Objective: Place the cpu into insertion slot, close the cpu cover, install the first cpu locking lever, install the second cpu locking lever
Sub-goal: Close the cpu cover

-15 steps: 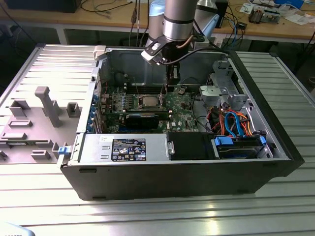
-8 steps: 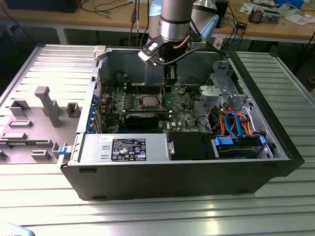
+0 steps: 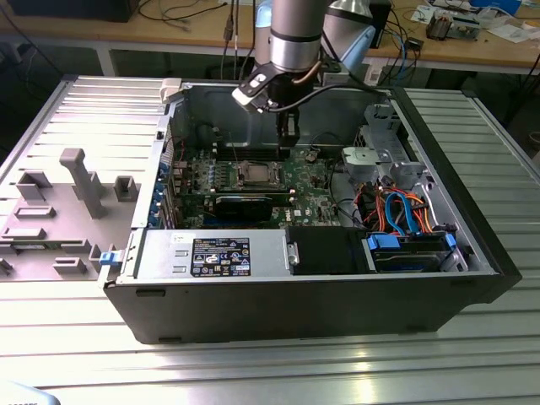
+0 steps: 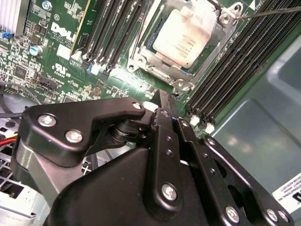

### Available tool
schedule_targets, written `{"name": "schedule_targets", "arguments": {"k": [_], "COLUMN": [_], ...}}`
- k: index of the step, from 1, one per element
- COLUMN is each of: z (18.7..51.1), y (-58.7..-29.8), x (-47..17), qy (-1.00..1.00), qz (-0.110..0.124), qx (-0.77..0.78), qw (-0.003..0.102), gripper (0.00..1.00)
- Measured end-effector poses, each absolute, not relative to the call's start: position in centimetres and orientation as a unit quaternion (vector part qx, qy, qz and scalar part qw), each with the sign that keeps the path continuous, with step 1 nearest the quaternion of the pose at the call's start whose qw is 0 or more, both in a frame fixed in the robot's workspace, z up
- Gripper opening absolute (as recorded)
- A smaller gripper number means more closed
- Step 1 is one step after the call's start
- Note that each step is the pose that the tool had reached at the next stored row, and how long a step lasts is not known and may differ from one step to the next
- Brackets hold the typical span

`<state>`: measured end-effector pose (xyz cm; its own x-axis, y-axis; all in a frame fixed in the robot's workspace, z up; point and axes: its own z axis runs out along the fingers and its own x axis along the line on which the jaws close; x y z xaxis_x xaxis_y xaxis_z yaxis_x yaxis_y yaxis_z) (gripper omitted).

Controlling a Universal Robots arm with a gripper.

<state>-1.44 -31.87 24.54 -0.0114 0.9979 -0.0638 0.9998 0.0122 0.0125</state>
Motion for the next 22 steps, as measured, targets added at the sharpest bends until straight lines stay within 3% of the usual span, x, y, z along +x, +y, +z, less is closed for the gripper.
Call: {"name": "schedule_targets", "arguments": {"k": [12, 22], "z": [24.4, 24.3], "y": [-31.9, -31.9], "x": [-2.4, -2.7], "qy": [0.711, 0.711], "qz": [-0.018, -0.034], "qx": [0.703, 0.702], "qw": [0.028, 0.029], "gripper": [0.11, 0.11]}}
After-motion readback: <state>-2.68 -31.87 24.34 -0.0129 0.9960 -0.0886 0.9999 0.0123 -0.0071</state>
